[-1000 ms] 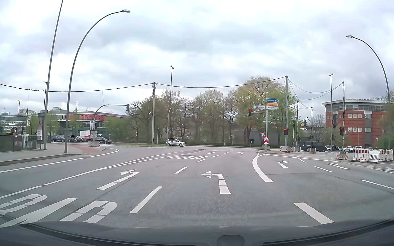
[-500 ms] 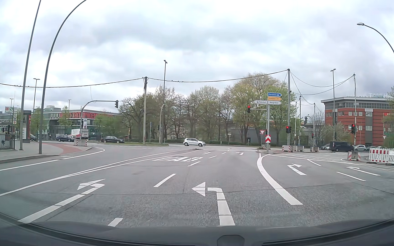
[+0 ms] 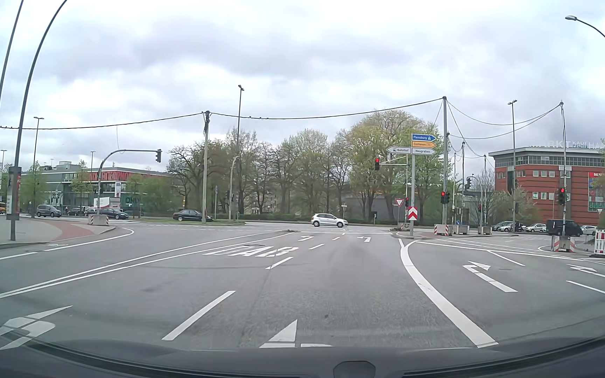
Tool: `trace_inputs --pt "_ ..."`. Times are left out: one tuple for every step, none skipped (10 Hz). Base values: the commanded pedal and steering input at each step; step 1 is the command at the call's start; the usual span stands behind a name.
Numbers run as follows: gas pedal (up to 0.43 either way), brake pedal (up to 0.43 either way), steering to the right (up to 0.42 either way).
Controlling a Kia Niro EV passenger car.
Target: Follow the waypoints while adhering to traffic rules and regulations
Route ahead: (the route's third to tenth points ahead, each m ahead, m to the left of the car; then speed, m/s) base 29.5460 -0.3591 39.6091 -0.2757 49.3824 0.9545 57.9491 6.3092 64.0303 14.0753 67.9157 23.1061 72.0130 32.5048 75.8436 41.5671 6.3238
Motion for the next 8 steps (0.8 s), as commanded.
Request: trace_inputs --pt "0.067 0.0 0.039" --pt "0.059 0.006 0.039" --pt "0.047 0.0 0.039" --pt "0.047 0.0 0.039" --pt "0.047 0.0 0.039" --pt "0.039 0.0 0.039" --pt "0.028 0.0 0.039" --pt "0.02 0.006 0.038"
